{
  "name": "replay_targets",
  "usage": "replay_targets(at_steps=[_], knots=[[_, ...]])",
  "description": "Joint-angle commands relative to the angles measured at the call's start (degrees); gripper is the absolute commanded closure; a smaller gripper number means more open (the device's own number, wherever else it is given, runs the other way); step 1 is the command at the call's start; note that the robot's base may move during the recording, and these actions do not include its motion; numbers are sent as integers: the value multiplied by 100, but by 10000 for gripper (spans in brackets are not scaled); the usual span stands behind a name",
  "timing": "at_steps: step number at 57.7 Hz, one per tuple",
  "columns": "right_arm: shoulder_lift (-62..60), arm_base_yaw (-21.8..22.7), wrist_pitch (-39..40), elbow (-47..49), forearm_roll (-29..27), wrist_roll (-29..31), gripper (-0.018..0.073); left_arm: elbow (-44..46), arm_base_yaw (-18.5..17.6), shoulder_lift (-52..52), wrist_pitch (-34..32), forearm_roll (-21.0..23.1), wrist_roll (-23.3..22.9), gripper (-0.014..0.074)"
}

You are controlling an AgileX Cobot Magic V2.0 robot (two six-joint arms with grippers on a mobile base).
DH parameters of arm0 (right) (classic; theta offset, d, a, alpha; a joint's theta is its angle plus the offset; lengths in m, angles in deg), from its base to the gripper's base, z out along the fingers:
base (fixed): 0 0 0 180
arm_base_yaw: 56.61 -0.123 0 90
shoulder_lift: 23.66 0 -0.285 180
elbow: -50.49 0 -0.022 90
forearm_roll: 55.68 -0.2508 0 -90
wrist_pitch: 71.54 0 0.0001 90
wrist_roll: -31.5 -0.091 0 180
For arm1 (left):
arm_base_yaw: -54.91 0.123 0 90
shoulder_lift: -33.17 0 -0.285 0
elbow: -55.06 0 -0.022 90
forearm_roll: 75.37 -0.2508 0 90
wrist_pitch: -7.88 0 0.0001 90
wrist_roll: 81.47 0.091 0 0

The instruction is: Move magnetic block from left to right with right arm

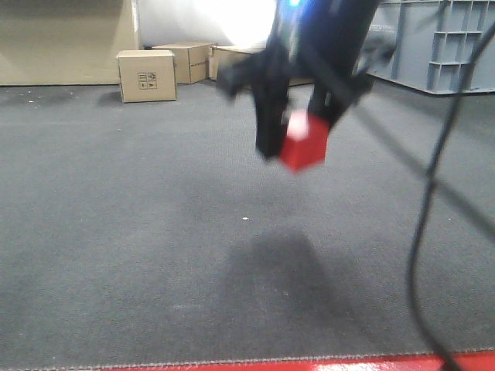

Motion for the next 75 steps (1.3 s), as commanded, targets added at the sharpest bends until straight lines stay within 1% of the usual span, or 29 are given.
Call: replay_targets(at_steps=[1, 19, 23, 25, 28, 33, 35, 39, 49, 53, 58, 63, 71, 75], knots=[[-47, -9, 262, 206, -8, 72, 324, -45, -1, 54, -483, 27, -34, 722], [178, 28, 442, 206, -21, 72, 320, -45, -1, 54, -483, 27, -34, 722], [178, 58, 437, 206, -53, 72, 293, -45, -1, 54, -483, 27, -34, 722], [178, 72, 431, 206, -61, 72, 252, -45, -1, 54, -483, 27, -34, 722], [171, 79, 431, 206, -73, 72, 165, -45, -1, 54, -483, 27, -34, 722], [116, 89, 431, 206, -88, 72, -38, -45, -1, 54, -483, 27, -34, 722], [90, 111, 431, 206, -93, 72, -92, -45, -1, 54, -483, 27, -34, 722], [-8, 136, 436, 206, -98, 72, -71, -45, -1, 54, -483, 27, -34, 722], [-539, 214, 565, 57, -104, 72, -71, -45, -1, 54, -483, 27, -34, 722], [-919, 229, 823, -176, -111, 72, -61, -45, -1, 54, -483, 27, -34, 722], [-1431, 269, 1267, -627, -111, 72, -14, -45, -1, 54, -483, 27, -34, 722], [-1989, 286, 1744, -1216, -111, 72, 76, -45, -1, 54, -483, 27, -34, 722], [-2999, 286, 2271, -2098, -111, 72, 312, -45, -1, 54, -483, 27, -34, 722], [-3504, 286, 2507, -2531, -111, 72, 414, -45, -1, 54, -483, 27, -34, 722]])
